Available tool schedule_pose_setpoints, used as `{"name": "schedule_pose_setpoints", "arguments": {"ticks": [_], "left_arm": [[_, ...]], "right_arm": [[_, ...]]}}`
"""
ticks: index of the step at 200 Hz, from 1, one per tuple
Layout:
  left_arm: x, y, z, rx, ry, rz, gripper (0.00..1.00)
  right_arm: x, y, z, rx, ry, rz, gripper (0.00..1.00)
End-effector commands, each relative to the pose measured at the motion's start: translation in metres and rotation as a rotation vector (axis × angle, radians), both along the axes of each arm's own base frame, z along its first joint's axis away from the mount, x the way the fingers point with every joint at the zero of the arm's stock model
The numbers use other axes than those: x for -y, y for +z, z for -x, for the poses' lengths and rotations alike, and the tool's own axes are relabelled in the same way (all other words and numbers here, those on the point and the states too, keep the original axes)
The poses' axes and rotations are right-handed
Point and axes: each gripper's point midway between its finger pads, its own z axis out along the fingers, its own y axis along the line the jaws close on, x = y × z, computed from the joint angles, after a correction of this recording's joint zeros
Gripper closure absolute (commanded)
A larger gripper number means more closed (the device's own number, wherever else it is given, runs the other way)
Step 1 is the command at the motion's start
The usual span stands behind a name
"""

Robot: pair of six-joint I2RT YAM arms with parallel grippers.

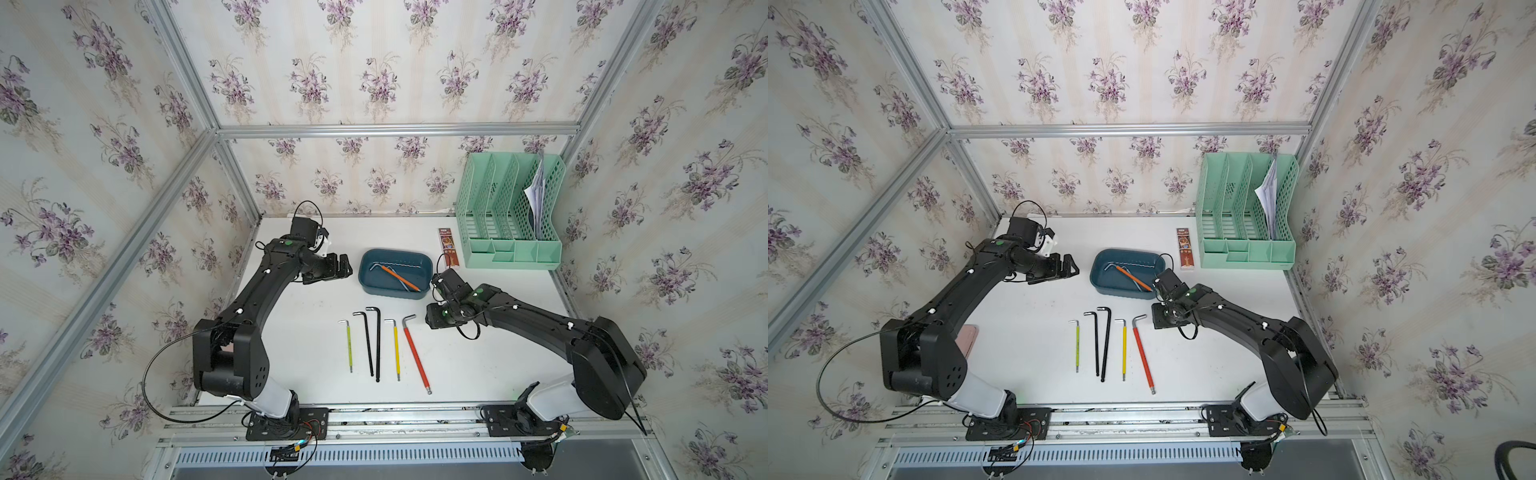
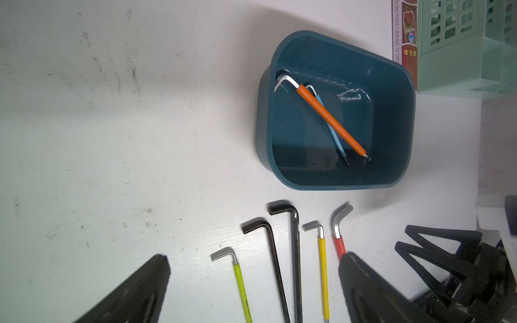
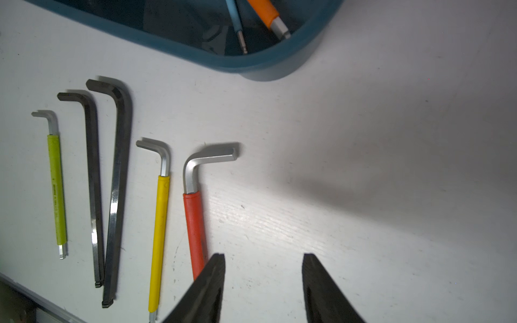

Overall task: Put the hex key on the desktop into the storage box
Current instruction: Pick up the Allen key from the center of the board.

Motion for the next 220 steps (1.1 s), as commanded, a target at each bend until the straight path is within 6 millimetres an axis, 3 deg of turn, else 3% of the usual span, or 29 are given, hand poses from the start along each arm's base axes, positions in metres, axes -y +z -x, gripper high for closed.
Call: {"name": "schedule_pose_setpoints", "arguments": {"ticks": [1, 37, 220], "left_arm": [[-0.002, 0.000, 0.002, -0.009, -0.002, -0.016, 0.01], [-0.003, 0.001, 0.002, -0.006, 0.000, -0.022, 0.01], [-0.005, -0.001, 0.003, -0.019, 0.004, -0.029, 0.01]], "right_arm": [[-0.015, 0.002, 0.007, -0.012, 0.029, -0.019, 0.50], [-0.029, -0.007, 0.022, -0.040, 0.080, 0.029, 0.52], [-0.052, -0.040, 0.058, -0.109, 0.177, 0.161, 0.55]]}}
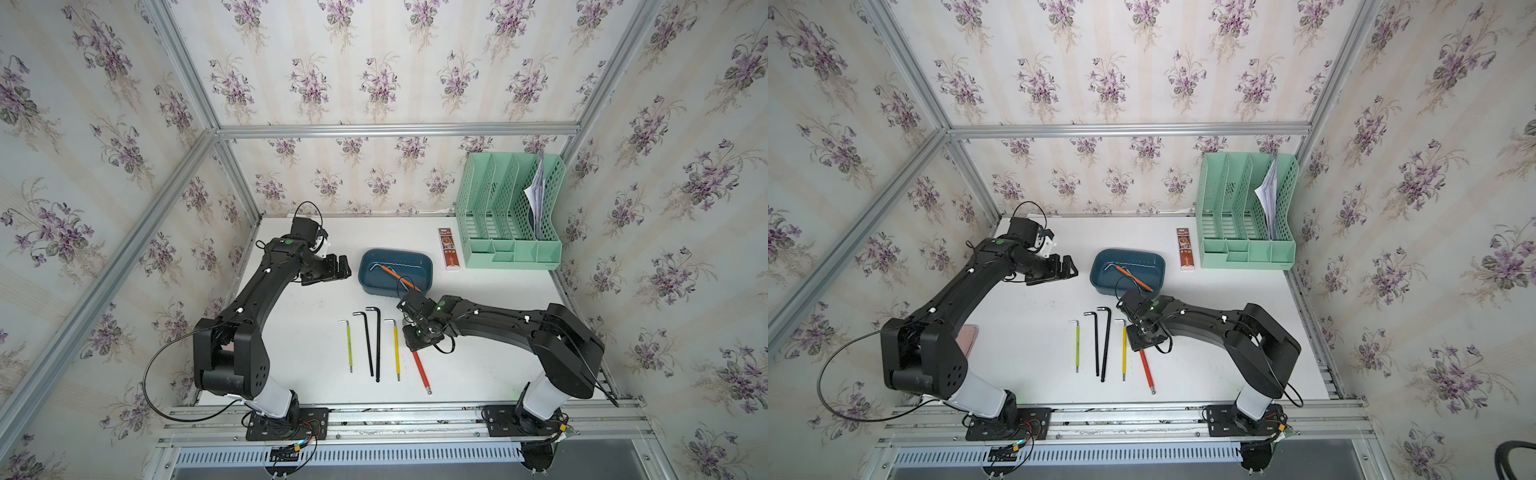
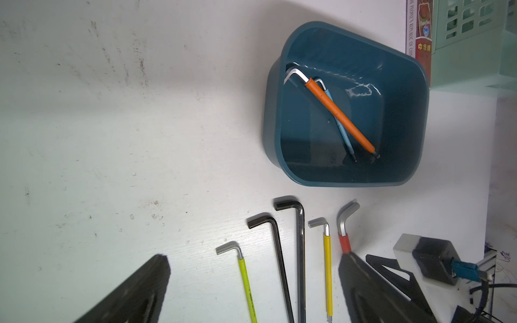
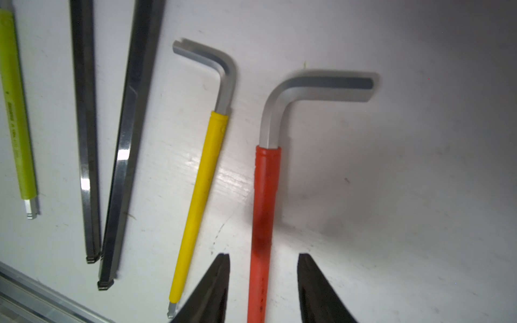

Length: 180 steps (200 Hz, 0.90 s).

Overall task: Put the hex key on the desktop into the storage box
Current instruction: Pick up the Allen key from the center of the board.

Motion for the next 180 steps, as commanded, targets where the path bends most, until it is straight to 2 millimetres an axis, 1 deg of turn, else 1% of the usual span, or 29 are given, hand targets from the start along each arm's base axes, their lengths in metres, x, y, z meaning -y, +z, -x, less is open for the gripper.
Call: {"name": "schedule_pose_setpoints", "arguments": {"ticks": [1, 31, 63, 91, 112, 129, 140, 146, 153, 162, 180], "left_arm": [[-0.001, 0.002, 0.000, 0.005, -0.005, -0.008, 0.01], [0.000, 0.005, 0.000, 0.013, -0.008, -0.003, 0.01], [0.000, 0.003, 0.001, 0.006, -0.007, 0.001, 0.01], [0.000, 0.001, 0.000, 0.002, -0.007, 0.000, 0.01], [-0.001, 0.001, 0.000, 0.004, -0.004, -0.005, 0.01], [-0.001, 0.000, 0.001, 0.004, -0.004, -0.007, 0.01], [-0.001, -0.001, 0.001, 0.000, -0.004, -0.007, 0.01], [-0.001, -0.001, 0.001, 0.000, -0.003, -0.007, 0.01], [-0.001, -0.002, 0.001, -0.003, -0.004, -0.007, 0.01], [-0.001, -0.002, 0.000, -0.003, -0.004, -0.008, 0.01], [-0.001, -0.003, 0.000, -0.007, -0.003, -0.007, 0.01]], "right_arm": [[0.003, -0.003, 0.004, -0.007, -0.002, 0.039, 0.55], [0.004, -0.010, 0.007, -0.007, -0.002, 0.090, 0.55], [0.011, -0.025, 0.012, -0.011, -0.012, 0.159, 0.58], [0.018, -0.034, 0.016, -0.004, -0.023, 0.187, 0.63], [0.022, -0.034, 0.017, 0.008, -0.027, 0.186, 0.73], [0.025, -0.031, 0.014, 0.030, -0.030, 0.194, 0.83], [0.024, -0.026, 0.011, 0.053, -0.025, 0.181, 0.93], [0.021, -0.022, 0.010, 0.063, -0.016, 0.161, 0.96], [0.020, -0.017, 0.008, 0.079, -0.019, 0.140, 0.98], [0.018, -0.005, 0.002, 0.117, -0.031, 0.112, 1.00], [0.012, 0.018, -0.005, 0.179, -0.023, 0.046, 1.00]]}}
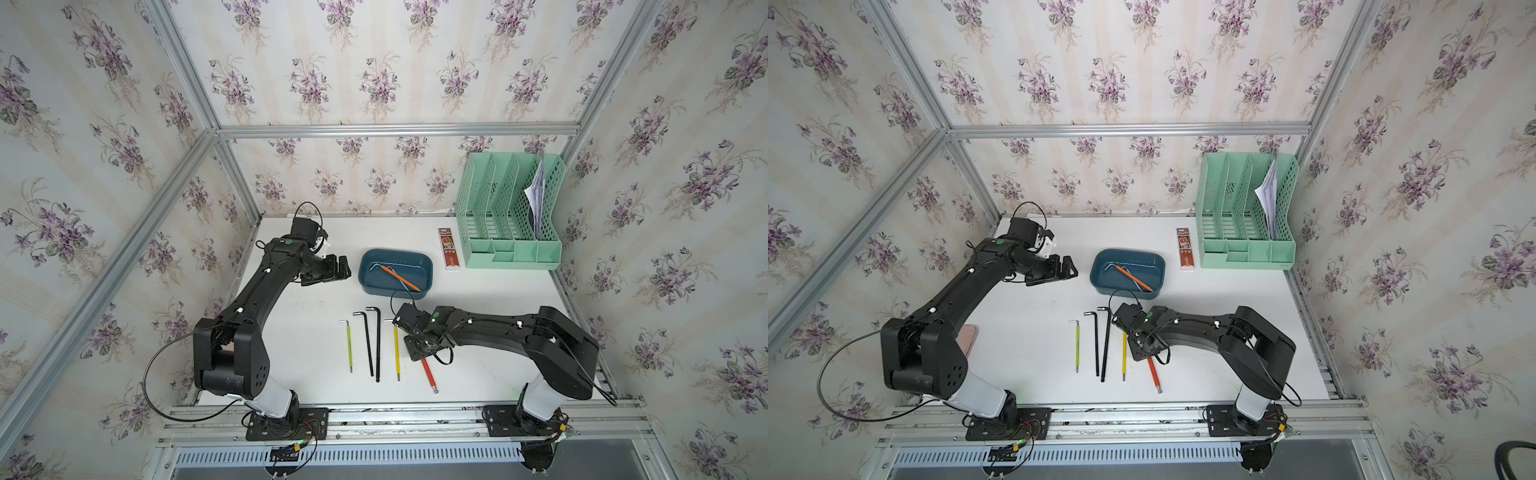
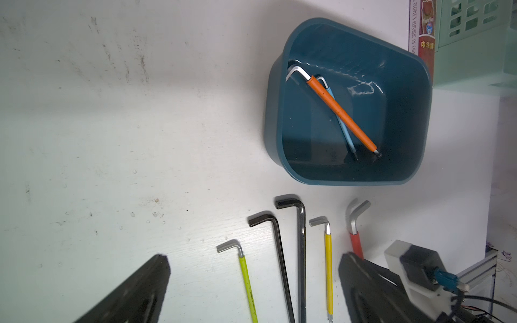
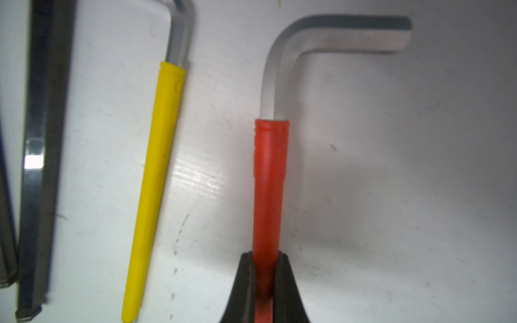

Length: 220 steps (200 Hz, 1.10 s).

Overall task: Put the hex key on the desktop into the storage box
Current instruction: Pick up the Allen key from the center of the board, then place the Allen key in the storage box.

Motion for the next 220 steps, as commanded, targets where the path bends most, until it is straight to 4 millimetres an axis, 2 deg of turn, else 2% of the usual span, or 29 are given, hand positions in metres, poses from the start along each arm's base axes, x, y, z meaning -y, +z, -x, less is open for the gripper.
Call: {"name": "schedule_pose_setpoints", "arguments": {"ticks": [1, 26, 74, 144, 179, 220], "left_arm": [[0.000, -0.001, -0.001, 0.002, -0.004, -0.005, 0.01], [0.000, -0.001, -0.001, 0.001, -0.005, -0.005, 0.01], [0.000, 0.003, -0.001, 0.012, -0.005, -0.001, 0.01], [0.000, 0.006, -0.001, 0.023, -0.007, 0.000, 0.01], [0.000, 0.006, -0.001, 0.020, -0.008, 0.000, 0.01], [-0.001, 0.010, -0.001, 0.033, -0.007, -0.004, 0.01]], "right_arm": [[-0.007, 0.026, -0.014, 0.101, 0.013, -0.061, 1.00], [-0.010, 0.052, -0.026, 0.165, 0.025, -0.096, 1.00], [-0.013, 0.081, -0.050, 0.222, 0.061, -0.116, 1.00], [-0.027, 0.134, -0.094, 0.315, 0.158, -0.214, 1.00], [-0.030, 0.150, -0.114, 0.354, 0.216, -0.234, 1.00], [-0.036, 0.155, -0.133, 0.378, 0.296, -0.243, 1.00]]}}
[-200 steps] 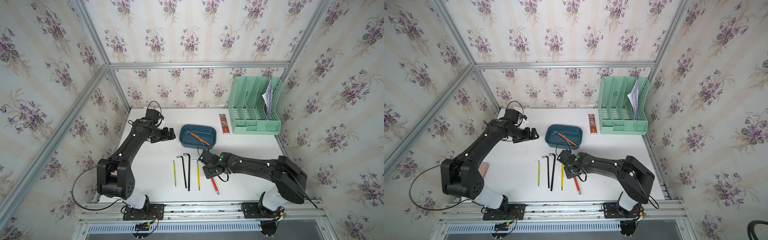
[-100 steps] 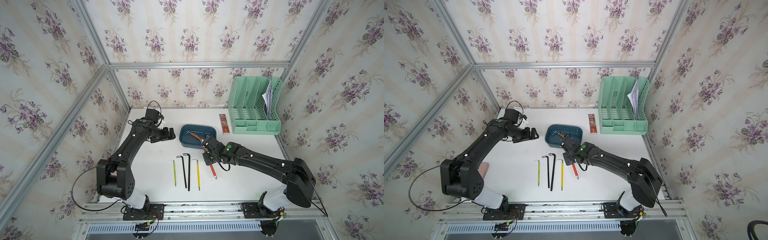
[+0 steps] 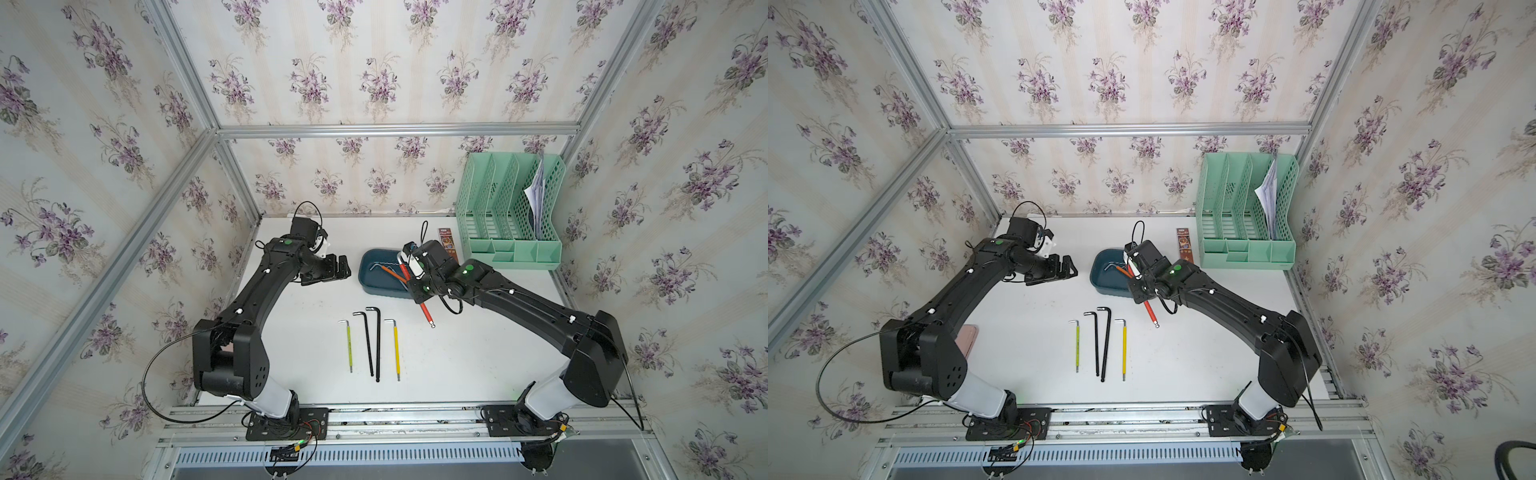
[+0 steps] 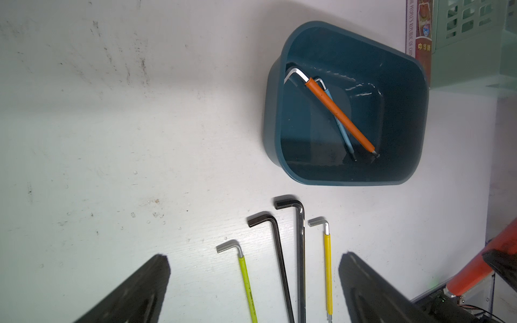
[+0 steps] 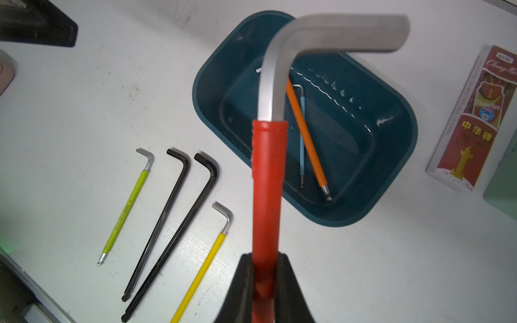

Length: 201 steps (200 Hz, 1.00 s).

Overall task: Put the hex key on the desktop into the storage box
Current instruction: Place the Allen key in the storage box.

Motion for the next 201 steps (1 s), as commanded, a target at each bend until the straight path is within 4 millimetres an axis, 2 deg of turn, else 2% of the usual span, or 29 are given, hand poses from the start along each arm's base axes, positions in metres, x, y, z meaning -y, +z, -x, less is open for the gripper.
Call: {"name": "schedule_pose_setpoints", "arguments": {"ticks": [1, 41, 62, 87, 122, 152, 201], "left_arm": [[-0.001, 0.006, -0.001, 0.021, -0.007, -0.005, 0.01], [0.008, 0.009, -0.002, 0.024, -0.033, 0.071, 0.01], [0.008, 0.010, -0.003, 0.017, -0.026, 0.095, 0.01], [0.013, 0.011, -0.006, 0.002, -0.014, 0.246, 0.01], [-0.002, 0.001, -0.013, -0.049, 0.051, 0.271, 0.01], [-0.009, 0.008, -0.011, -0.014, 0.066, 0.252, 0.01], [-0.014, 0.011, -0.012, 0.000, 0.078, 0.229, 0.01]], "right_arm": [[-0.012, 0.010, -0.010, 0.054, 0.094, -0.018, 1.00], [-0.036, 0.021, -0.020, 0.075, 0.245, -0.055, 1.00], [-0.043, 0.025, -0.039, 0.119, 0.281, -0.037, 1.00], [-0.053, 0.021, -0.064, 0.145, 0.340, -0.029, 1.00], [-0.066, -0.002, -0.102, 0.149, 0.379, 0.046, 1.00], [-0.075, -0.023, -0.120, 0.138, 0.396, 0.105, 1.00], [-0.060, -0.063, -0.135, 0.128, 0.376, 0.234, 1.00]]}}
